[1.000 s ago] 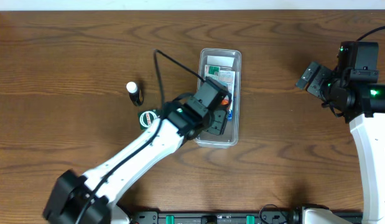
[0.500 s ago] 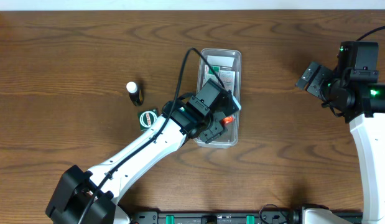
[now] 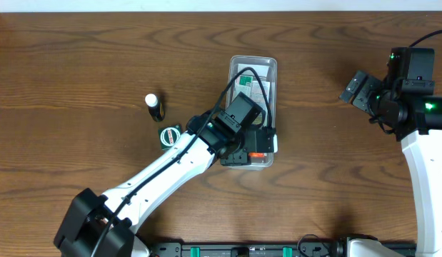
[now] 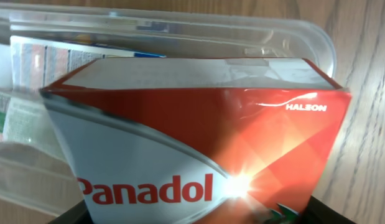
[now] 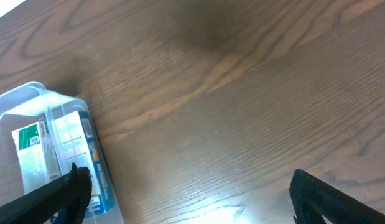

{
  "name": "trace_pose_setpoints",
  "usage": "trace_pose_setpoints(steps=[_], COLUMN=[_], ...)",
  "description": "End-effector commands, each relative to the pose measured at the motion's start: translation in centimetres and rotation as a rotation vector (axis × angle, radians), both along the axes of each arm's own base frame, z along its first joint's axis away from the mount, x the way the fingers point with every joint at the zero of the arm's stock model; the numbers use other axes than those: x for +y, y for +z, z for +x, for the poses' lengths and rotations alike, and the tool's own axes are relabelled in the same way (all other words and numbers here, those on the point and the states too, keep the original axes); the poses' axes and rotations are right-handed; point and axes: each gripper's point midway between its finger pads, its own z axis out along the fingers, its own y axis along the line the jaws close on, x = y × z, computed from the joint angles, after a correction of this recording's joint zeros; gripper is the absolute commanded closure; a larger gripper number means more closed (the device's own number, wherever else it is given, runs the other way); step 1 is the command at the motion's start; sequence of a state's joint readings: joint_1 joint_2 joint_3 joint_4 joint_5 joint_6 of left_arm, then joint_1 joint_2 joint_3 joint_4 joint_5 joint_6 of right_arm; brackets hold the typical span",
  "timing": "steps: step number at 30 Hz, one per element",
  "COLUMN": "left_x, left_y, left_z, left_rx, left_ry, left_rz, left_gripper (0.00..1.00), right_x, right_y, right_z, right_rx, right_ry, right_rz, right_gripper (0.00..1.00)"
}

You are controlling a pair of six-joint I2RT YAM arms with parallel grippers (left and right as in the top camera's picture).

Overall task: Pack container
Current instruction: 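Carry the red Panadol box into the container with left gripper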

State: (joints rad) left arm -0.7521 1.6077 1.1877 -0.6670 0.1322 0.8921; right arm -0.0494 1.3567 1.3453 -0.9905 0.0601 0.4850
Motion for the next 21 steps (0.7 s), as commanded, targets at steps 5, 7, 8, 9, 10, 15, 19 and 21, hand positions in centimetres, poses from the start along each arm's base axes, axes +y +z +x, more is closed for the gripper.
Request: trace_pose_setpoints(steps=[5,7,8,9,10,15,19,21], left_x=[-0.3,-0.4,-0.6,-0.7,-0.8,-0.9,-1.1,-1.3], left_y=[-2.1,-2.0,-1.9,-1.7,-1.6,-0.5,2.1,4.2], left_z=[0.0,0.1,0.3,0.4,0.5,1.7,3.0,3.3], left_rx=[0.027,0.021,0.014,0.006,0.000,-0.031,-0.060,-0.062], left_ry=[-0.075,-0.075,-0.072,-0.072,-0.071,0.007,0.166,0.266], left_rz=[0.045,0.040,0.033,0.026,0.021,0.005,-0.058,-0.127], left_gripper=[0.23,0.21,0.21,0.20,0.20,0.14,0.14,0.14], right_x=[-0.1,-0.1,-0.1,-0.1,-0.1,-0.1,-0.1,-0.1], right_y=[0.0,0.0,0.0,0.0,0.0,0.0,0.0,0.0], right_z=[0.1,0.1,0.1,0.1,0.1,0.1,0.1,0.1], right_rx=[0.002,0.001,0.002,0.001,0.001,0.001,0.001,0.002], right_ry=[0.009,0.009,0.009,0.009,0.009,0.009,0.009,0.009], right_rz=[-0.011,-0.011,-0.011,-0.011,-0.011,-0.011,-0.011,-0.011], right_gripper=[0.01,0.01,0.01,0.01,0.01,0.01,0.01,0.01])
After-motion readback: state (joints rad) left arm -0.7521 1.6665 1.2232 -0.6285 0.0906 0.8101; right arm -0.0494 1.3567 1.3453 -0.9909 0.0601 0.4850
